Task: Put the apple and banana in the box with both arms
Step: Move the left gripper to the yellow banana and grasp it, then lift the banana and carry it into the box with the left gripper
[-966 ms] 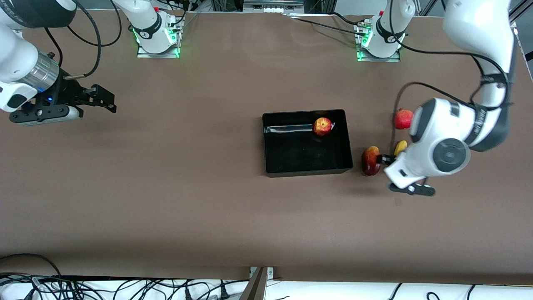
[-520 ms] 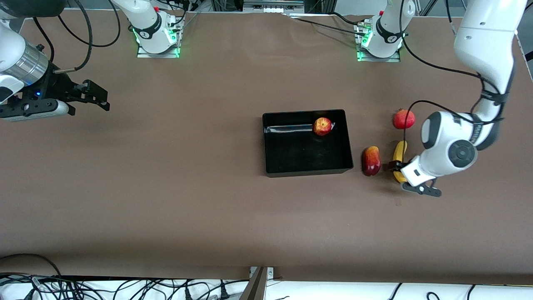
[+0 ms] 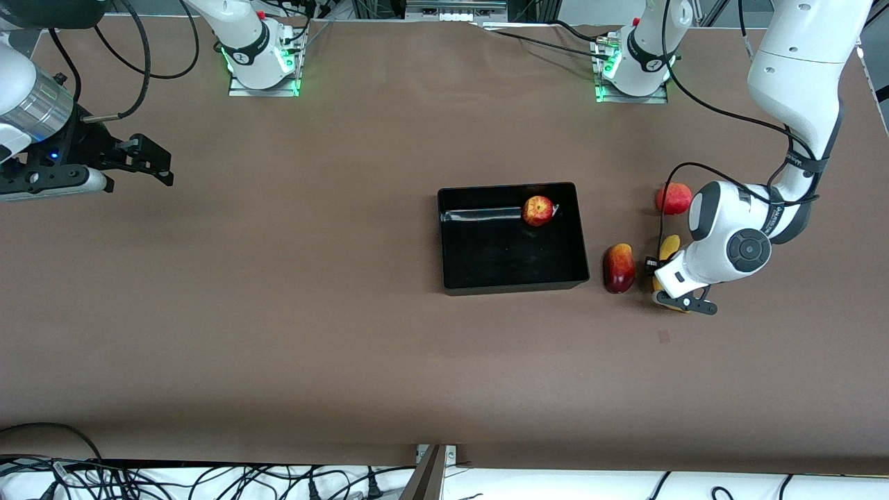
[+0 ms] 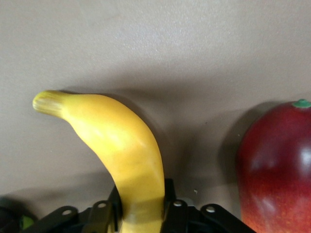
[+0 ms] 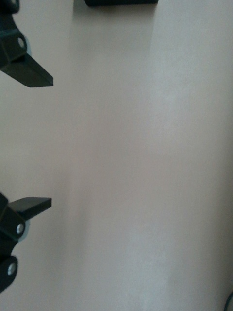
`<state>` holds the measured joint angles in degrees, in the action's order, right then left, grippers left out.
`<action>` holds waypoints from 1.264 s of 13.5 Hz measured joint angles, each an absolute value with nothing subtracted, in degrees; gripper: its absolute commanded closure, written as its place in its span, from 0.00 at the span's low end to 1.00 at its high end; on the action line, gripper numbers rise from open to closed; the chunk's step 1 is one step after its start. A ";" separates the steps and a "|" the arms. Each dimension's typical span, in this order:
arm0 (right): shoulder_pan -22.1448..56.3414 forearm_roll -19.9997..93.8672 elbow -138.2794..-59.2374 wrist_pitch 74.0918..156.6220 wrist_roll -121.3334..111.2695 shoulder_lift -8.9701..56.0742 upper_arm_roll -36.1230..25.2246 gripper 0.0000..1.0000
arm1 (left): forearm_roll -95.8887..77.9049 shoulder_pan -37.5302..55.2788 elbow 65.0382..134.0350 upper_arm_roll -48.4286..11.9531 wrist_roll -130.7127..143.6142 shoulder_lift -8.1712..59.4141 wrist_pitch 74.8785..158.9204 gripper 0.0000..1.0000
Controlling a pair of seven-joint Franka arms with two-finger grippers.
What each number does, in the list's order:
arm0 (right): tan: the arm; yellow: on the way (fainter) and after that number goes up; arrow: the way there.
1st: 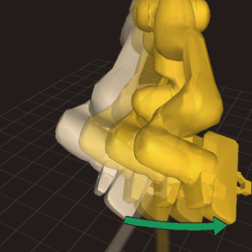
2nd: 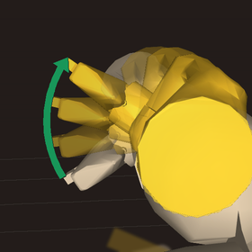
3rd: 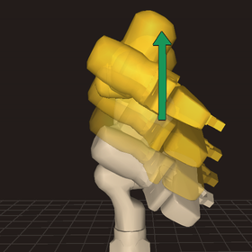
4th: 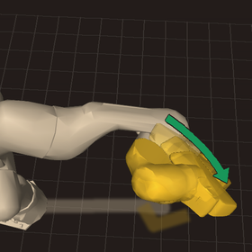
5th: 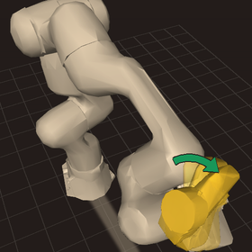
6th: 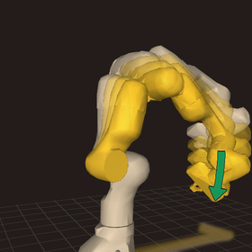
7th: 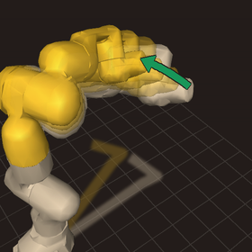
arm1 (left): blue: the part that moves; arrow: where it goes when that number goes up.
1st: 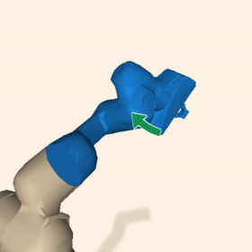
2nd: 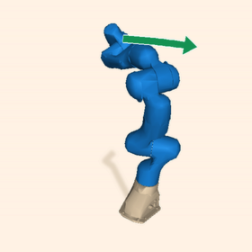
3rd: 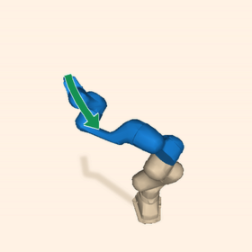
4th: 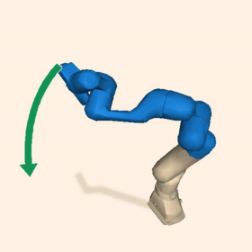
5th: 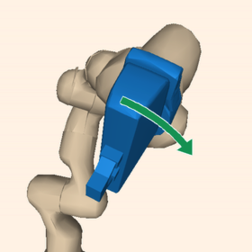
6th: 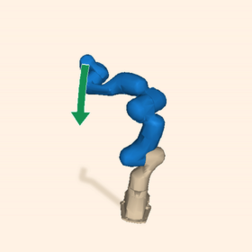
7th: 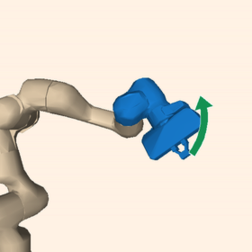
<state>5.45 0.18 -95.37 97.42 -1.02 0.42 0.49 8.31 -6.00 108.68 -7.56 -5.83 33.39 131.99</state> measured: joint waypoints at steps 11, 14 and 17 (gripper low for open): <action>5.42 -0.34 -95.27 97.47 -1.02 0.79 0.55 0.00 | 1.28 3.98 83.67 -15.92 19.59 31.29 98.76 1.00; 5.41 -0.35 -95.23 97.47 -1.02 0.81 0.60 0.00 | 1.21 13.19 83.74 -16.57 33.27 35.63 107.65 1.00; 5.40 -0.35 -95.19 97.47 -1.02 0.83 0.62 0.00 | 1.21 17.52 83.80 -17.58 36.26 38.62 113.65 1.00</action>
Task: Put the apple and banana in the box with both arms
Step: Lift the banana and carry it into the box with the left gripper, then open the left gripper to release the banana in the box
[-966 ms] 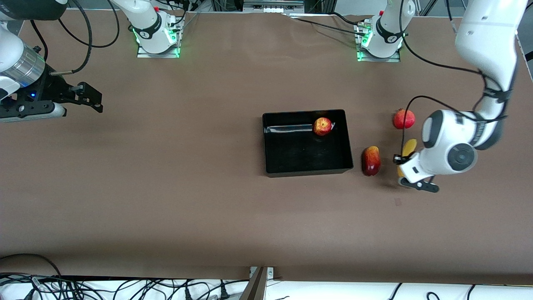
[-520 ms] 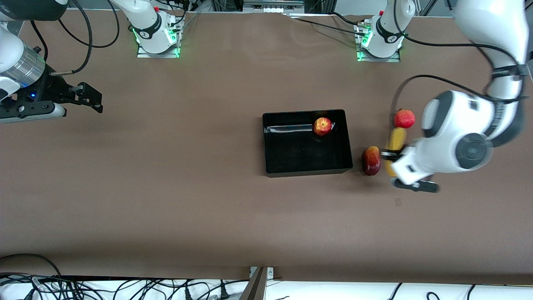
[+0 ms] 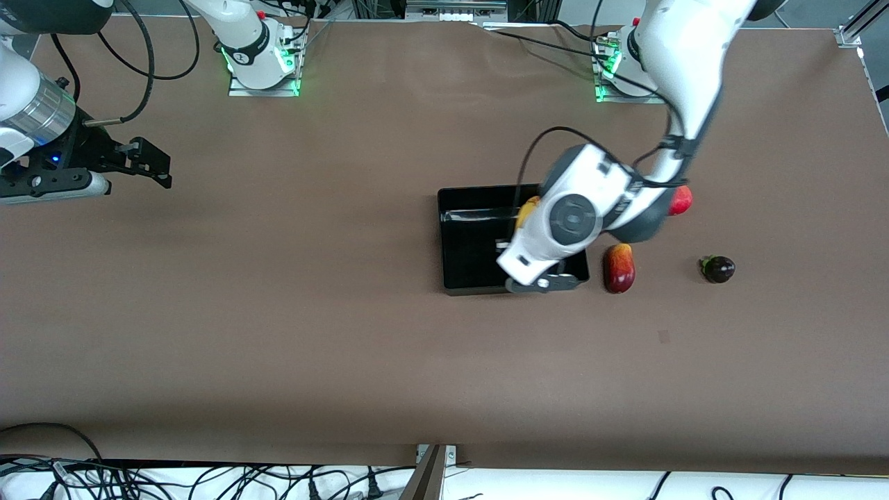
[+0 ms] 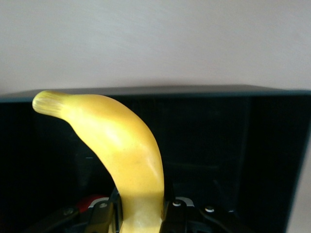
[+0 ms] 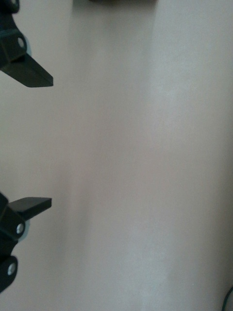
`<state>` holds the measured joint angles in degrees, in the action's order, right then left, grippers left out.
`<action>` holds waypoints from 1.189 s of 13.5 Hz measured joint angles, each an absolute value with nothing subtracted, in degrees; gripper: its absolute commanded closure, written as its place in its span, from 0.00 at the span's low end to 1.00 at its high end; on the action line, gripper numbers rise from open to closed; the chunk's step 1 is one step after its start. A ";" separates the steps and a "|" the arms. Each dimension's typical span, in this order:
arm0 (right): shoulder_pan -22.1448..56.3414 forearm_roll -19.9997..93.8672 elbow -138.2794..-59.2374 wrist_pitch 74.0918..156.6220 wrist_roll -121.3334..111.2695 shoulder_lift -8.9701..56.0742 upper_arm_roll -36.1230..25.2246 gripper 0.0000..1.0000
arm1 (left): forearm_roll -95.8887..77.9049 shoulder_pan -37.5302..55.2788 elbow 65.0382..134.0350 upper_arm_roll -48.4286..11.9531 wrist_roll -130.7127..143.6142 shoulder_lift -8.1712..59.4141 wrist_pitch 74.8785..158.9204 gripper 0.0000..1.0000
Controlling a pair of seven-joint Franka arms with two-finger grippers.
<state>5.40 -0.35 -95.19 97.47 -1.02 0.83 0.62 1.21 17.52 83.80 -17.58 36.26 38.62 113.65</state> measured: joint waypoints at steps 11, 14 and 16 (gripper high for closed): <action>5.40 -0.35 -95.17 97.47 -1.02 0.85 0.62 0.00 | 1.21 20.77 91.34 -18.36 36.75 43.00 129.49 0.00; 5.40 -0.35 -95.17 97.47 -1.02 0.86 0.63 0.00 | 1.21 18.51 88.37 -18.05 37.02 38.98 120.55 0.00; 5.39 -0.35 -95.15 97.47 -1.02 0.87 0.63 0.00 | 1.23 16.65 85.48 -16.21 36.96 33.29 111.66 0.00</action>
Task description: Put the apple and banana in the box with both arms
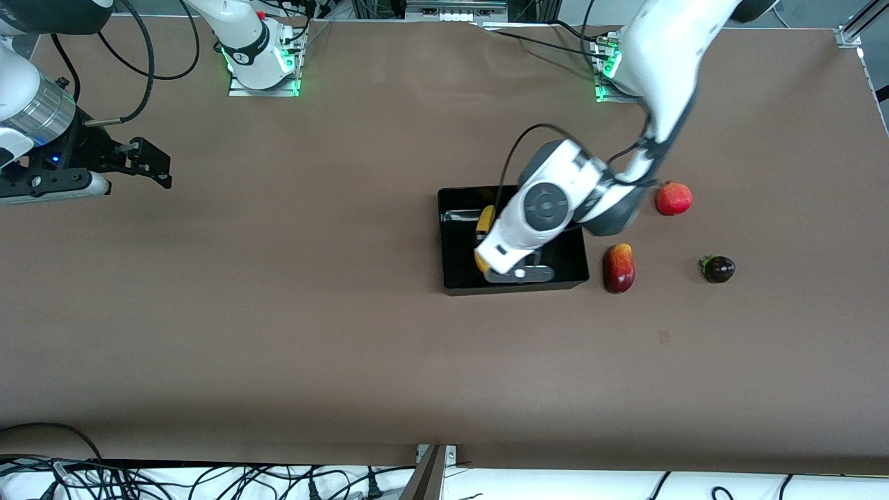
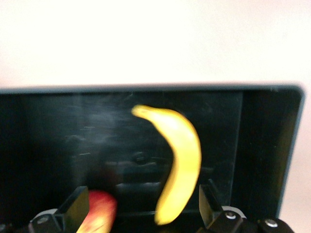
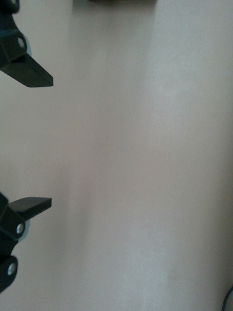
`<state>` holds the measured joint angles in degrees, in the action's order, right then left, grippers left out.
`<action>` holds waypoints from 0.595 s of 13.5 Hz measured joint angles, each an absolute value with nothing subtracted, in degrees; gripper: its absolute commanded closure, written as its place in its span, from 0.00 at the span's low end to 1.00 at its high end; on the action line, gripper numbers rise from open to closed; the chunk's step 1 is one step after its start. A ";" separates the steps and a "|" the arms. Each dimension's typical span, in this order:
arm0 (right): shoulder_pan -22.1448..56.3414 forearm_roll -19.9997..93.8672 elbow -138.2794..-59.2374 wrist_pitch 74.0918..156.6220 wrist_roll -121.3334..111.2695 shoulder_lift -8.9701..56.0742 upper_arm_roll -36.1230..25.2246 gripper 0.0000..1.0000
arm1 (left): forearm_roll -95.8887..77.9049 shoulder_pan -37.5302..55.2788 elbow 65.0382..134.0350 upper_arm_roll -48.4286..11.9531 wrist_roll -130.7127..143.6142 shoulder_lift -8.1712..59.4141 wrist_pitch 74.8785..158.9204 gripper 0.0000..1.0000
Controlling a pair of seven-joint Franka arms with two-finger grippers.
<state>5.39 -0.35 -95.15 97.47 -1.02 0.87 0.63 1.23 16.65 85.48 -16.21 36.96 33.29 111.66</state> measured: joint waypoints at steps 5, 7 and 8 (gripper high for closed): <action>5.38 -0.35 -95.11 97.47 -1.02 0.90 0.66 0.00 | 1.21 12.32 84.92 -7.50 27.45 18.83 98.68 0.00; 5.38 -0.35 -95.09 97.47 -1.02 0.92 0.66 0.00 | -1.05 11.92 84.99 -2.82 18.81 15.20 92.66 0.00; 5.37 -0.35 -95.08 97.47 -1.02 0.92 0.66 0.00 | -2.51 11.84 85.02 -0.27 13.86 13.48 90.45 0.00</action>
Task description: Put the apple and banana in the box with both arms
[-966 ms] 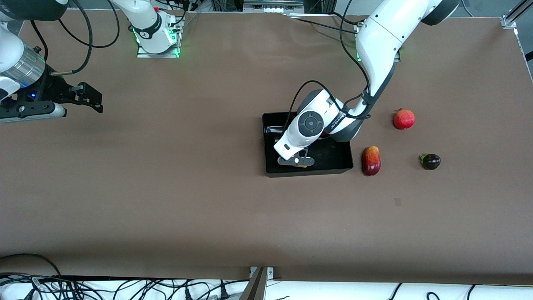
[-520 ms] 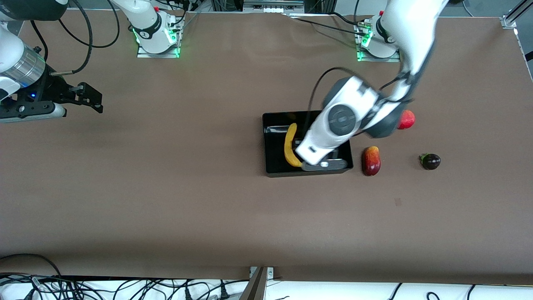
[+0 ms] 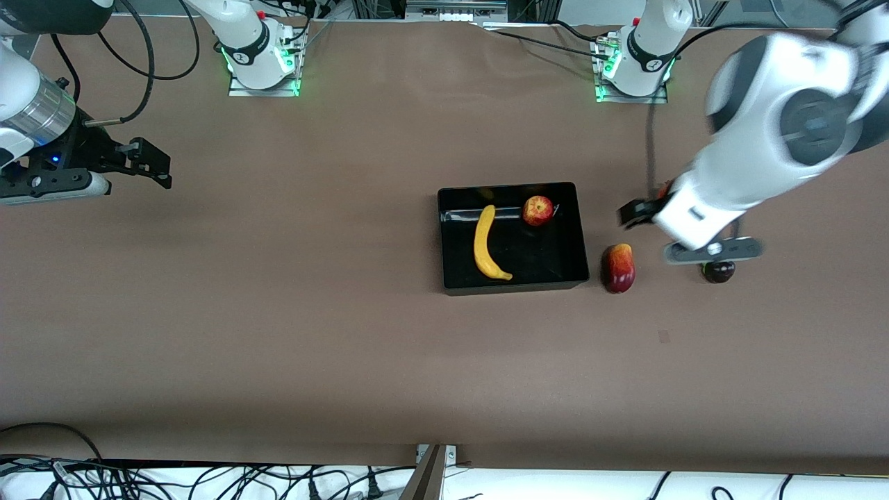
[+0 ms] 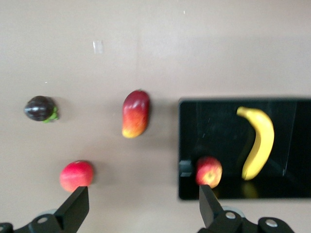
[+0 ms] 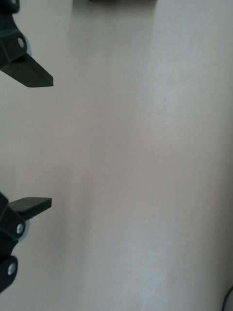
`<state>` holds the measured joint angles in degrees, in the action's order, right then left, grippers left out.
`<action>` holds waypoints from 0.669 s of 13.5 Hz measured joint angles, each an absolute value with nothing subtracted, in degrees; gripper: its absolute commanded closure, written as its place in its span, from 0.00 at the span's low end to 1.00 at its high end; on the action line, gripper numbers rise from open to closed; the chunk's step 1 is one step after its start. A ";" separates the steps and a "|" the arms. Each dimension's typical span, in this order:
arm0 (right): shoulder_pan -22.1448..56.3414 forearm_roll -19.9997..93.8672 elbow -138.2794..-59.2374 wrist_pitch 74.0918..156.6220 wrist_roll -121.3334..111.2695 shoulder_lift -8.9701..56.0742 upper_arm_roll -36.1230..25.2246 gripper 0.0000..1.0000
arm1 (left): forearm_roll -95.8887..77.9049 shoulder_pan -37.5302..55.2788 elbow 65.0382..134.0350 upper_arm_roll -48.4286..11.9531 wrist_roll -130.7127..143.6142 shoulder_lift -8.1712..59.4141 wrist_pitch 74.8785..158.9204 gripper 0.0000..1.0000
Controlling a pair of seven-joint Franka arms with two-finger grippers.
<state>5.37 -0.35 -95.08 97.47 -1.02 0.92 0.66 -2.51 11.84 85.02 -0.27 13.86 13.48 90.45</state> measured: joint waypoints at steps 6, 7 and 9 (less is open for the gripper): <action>5.36 -0.35 -95.06 97.47 -1.02 0.93 0.67 0.00 | -1.53 4.59 86.35 3.30 4.12 6.02 86.79 0.00; 5.36 -0.35 -95.07 97.47 -1.02 0.93 0.68 0.00 | -1.18 4.49 87.43 3.29 4.12 5.33 87.10 0.00; 5.36 -0.35 -95.07 97.47 -1.02 0.93 0.68 0.00 | -1.02 4.17 90.75 3.21 4.12 3.34 90.14 0.00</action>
